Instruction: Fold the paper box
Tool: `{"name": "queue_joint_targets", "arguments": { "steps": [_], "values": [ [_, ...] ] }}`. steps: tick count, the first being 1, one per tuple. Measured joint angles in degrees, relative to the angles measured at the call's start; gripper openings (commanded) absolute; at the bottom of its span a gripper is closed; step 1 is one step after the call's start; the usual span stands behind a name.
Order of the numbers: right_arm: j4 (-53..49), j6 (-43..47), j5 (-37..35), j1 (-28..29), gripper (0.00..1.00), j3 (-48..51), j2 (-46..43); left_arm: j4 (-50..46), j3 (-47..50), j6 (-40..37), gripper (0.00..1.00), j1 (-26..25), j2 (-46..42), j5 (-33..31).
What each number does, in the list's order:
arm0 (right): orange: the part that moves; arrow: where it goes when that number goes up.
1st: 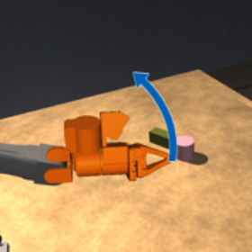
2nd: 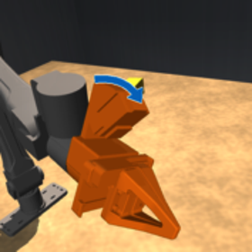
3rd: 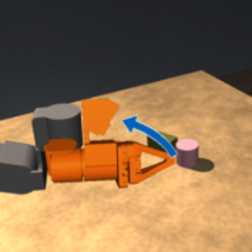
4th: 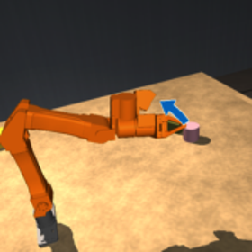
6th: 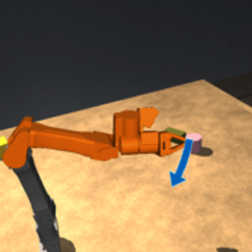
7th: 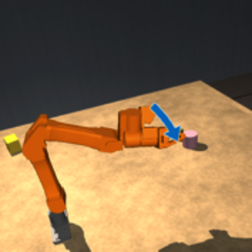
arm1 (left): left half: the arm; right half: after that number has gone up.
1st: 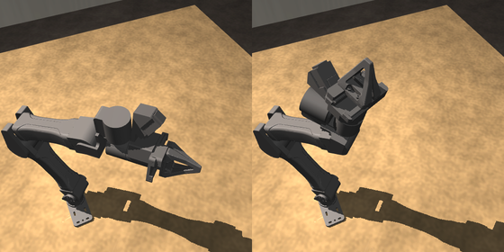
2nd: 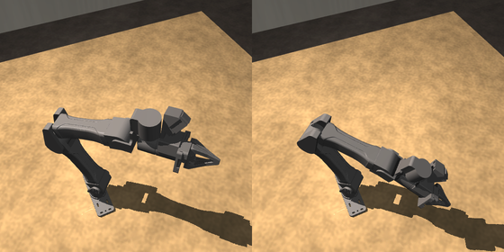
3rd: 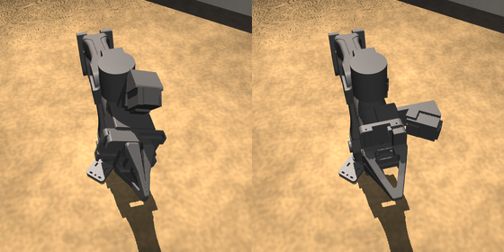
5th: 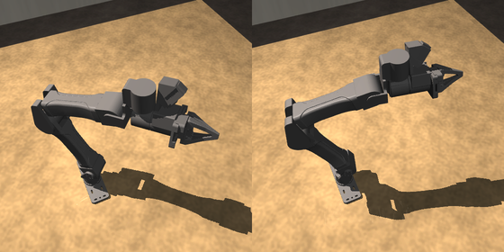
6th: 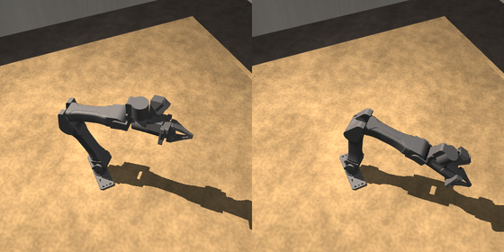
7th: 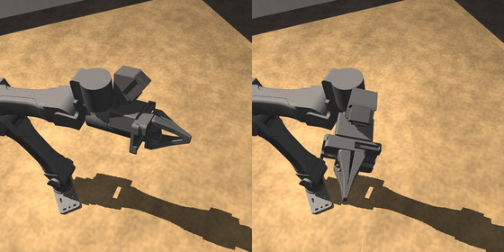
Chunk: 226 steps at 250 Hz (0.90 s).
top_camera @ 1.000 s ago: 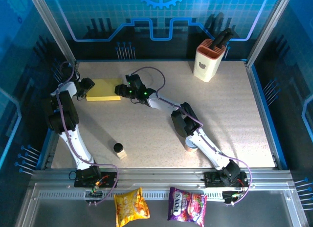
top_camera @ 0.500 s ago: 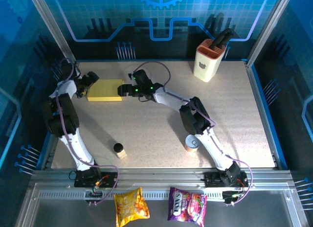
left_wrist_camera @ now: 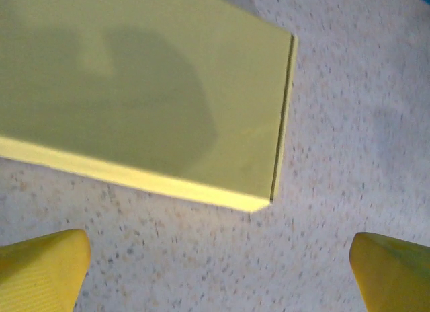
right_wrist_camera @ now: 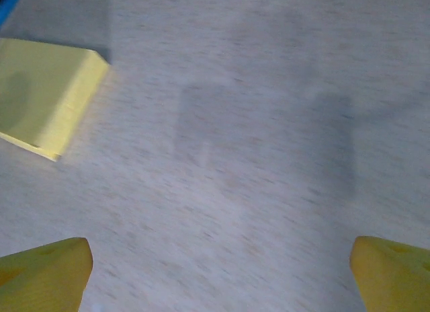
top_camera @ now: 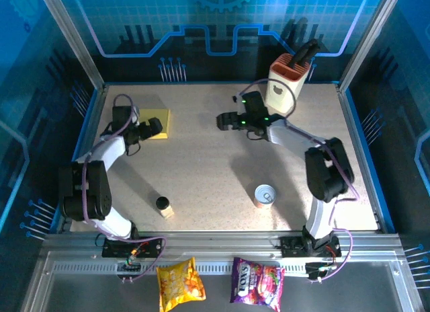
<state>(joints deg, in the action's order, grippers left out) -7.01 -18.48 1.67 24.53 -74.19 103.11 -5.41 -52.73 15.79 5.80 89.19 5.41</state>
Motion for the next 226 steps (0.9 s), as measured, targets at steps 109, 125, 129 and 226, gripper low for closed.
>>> {"name": "queue_joint_targets", "arguments": {
  "steps": [109,125,129,226],
  "values": [
    [10.3,17.2,-12.4,-18.2,0.99,31.1,-20.7,28.6,26.3,-15.1,1.00,-7.5,-9.4,-4.1],
    [15.3,17.5,-11.6,-21.0,0.99,35.7,-20.5,32.9,26.3,-16.5,1.00,-7.5,-8.4,-4.1],
    [16.9,17.5,-11.1,-21.9,0.99,37.0,-20.3,33.9,26.3,-16.7,1.00,-7.5,-8.2,-4.1],
    [41.3,16.2,-1.6,-25.7,0.99,48.2,-20.0,51.2,28.6,-17.3,1.00,-5.4,-2.2,-3.6]
  ]
}}
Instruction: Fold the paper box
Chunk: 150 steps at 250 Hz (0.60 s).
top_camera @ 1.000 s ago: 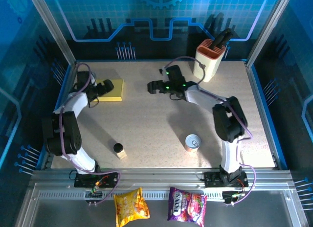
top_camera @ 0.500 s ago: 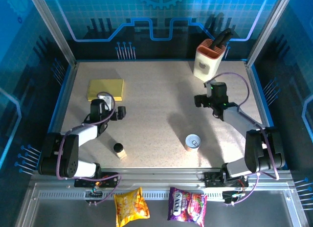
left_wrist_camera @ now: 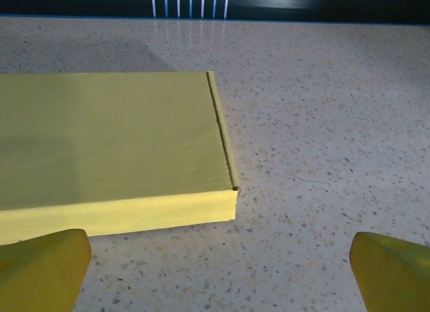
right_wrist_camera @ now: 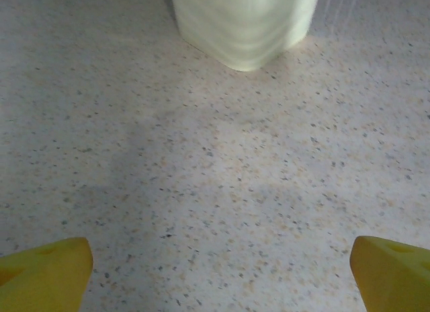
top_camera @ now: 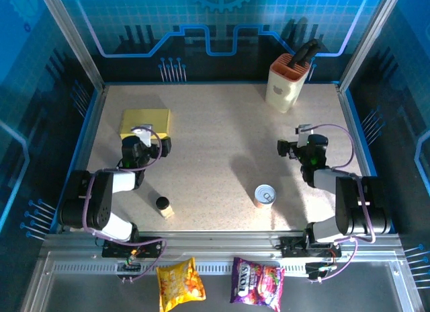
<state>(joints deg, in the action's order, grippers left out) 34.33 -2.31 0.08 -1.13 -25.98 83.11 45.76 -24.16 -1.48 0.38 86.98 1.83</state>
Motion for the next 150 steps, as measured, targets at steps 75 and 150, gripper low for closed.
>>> {"name": "queue_joint_targets", "arguments": {
  "steps": [75,150],
  "values": [
    [10.1,1.6,-1.4,4.0,0.99,1.7,4.5,4.5,2.5,0.1,1.00,0.2,1.9,-0.2],
    [12.0,2.0,-2.6,4.0,0.99,1.7,4.5,5.4,2.5,0.2,1.00,0.2,1.9,-0.6]
  ]
}}
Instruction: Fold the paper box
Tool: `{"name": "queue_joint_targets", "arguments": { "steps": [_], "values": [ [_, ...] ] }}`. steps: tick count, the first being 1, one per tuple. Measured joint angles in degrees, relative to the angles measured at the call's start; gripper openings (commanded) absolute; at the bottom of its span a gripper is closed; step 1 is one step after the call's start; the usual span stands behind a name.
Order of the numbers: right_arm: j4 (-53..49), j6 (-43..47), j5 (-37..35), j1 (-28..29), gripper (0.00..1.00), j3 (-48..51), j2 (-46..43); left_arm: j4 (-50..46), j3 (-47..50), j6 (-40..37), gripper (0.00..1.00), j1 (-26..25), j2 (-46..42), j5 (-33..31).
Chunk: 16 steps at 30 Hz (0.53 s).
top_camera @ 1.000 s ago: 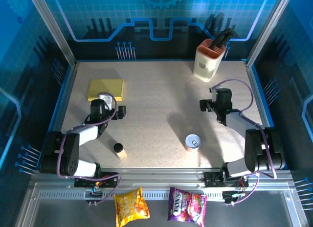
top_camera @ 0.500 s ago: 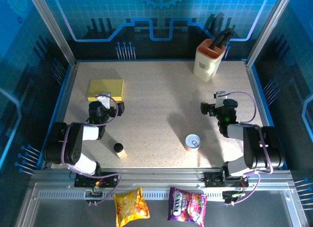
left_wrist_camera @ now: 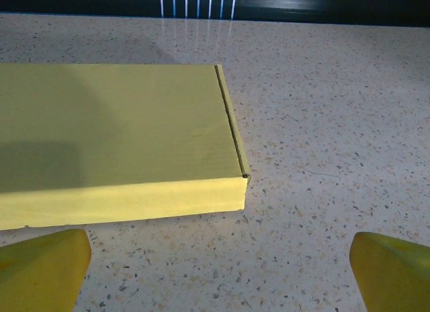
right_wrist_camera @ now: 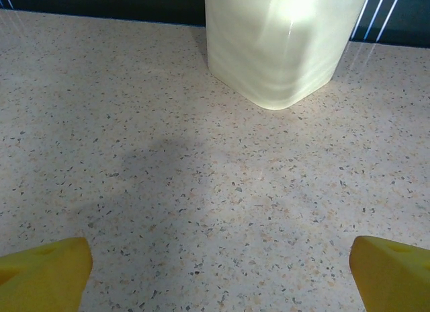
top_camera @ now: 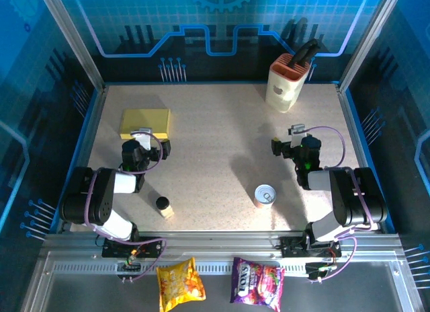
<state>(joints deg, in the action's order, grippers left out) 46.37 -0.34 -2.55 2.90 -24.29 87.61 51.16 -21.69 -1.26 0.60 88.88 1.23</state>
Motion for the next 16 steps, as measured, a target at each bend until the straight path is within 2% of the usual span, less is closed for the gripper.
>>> {"name": "queue_joint_targets", "arguments": {
  "steps": [16],
  "values": [
    [0.4,0.0,0.0,0.0,0.99,0.0,0.0,0.2,0.0,0.3,1.00,0.0,0.0,0.0]
  ]
}}
